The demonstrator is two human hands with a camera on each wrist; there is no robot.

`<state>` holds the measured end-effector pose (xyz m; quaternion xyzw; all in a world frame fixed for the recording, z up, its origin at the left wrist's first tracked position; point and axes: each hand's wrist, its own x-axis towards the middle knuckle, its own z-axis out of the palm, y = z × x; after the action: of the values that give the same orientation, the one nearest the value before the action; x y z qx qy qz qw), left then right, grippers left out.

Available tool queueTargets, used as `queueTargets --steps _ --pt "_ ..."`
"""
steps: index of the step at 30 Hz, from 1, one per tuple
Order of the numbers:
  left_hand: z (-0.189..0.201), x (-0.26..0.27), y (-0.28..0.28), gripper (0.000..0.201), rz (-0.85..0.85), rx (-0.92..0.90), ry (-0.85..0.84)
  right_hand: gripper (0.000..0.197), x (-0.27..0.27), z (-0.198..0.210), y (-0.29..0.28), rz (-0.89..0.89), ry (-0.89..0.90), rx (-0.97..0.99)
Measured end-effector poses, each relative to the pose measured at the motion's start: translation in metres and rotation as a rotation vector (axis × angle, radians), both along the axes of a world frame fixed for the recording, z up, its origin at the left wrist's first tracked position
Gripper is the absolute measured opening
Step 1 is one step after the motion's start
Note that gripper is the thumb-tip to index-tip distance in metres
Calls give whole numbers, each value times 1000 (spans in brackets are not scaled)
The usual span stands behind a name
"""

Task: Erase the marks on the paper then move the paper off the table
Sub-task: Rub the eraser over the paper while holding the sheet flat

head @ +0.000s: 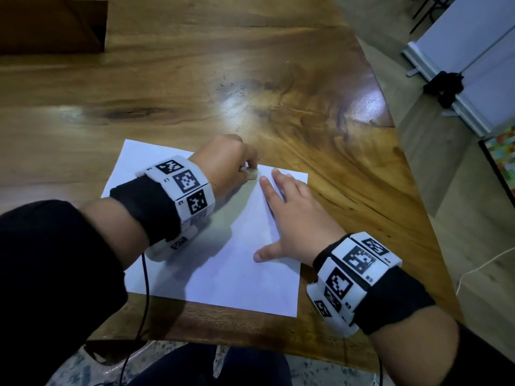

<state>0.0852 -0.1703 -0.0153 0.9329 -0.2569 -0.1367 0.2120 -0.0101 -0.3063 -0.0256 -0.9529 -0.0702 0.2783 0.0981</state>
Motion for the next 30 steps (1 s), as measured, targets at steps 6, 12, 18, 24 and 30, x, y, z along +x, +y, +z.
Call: queueTargets --steps 6,12,18,24,30 --pt "2 3 13 13 -65 96 54 130 1 1 3 -8 5 2" --pt "0 1 14 13 24 33 -41 125 4 4 6 31 20 -33" --pt "1 3 17 13 -7 51 20 124 4 3 8 37 24 -49" --pt "0 -6 19 11 -39 57 10 125 4 3 8 31 13 -45" --pt "-2 4 18 11 82 27 -21 125 4 2 8 28 24 -47"
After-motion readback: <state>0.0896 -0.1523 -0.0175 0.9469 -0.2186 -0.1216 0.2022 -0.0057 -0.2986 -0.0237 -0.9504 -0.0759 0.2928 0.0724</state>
